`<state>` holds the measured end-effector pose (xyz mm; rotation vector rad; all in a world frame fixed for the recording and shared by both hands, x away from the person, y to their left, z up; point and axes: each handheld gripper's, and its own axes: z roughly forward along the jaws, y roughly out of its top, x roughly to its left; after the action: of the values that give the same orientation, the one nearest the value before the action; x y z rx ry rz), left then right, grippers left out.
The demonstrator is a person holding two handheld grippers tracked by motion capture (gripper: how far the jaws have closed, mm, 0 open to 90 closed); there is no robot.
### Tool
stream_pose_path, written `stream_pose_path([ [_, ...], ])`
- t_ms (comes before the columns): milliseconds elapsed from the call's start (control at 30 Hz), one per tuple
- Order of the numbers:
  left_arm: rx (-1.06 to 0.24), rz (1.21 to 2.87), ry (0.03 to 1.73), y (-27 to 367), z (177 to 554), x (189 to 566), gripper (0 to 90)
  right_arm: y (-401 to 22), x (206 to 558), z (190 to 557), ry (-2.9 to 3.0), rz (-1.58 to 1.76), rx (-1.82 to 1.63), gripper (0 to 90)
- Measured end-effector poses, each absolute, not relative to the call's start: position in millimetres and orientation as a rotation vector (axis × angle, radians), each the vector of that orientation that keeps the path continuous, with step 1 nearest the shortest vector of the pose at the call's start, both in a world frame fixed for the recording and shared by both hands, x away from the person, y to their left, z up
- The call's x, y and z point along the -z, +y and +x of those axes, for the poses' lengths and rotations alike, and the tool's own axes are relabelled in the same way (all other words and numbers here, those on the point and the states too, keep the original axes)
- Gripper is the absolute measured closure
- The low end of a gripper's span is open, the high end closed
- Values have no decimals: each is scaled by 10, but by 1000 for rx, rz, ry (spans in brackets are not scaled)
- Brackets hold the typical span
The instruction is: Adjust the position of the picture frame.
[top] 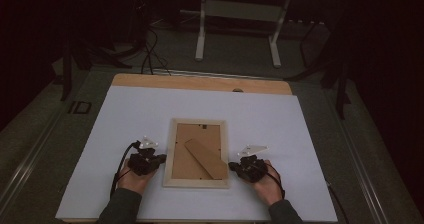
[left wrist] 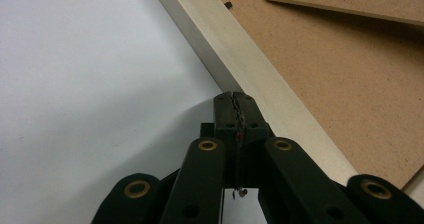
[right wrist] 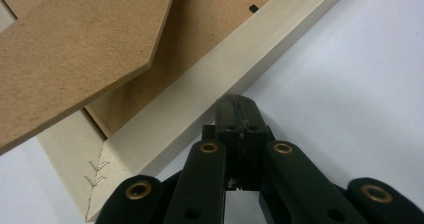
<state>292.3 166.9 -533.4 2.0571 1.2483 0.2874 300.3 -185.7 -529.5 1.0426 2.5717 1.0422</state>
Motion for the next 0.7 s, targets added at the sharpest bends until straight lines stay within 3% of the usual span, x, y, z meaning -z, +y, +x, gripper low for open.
stream_pose_path([
  [700, -269, 2002, 1296, 1634, 3159, 5351, 900, -1874, 5307, 3008, 2564, 1066, -1067, 900],
])
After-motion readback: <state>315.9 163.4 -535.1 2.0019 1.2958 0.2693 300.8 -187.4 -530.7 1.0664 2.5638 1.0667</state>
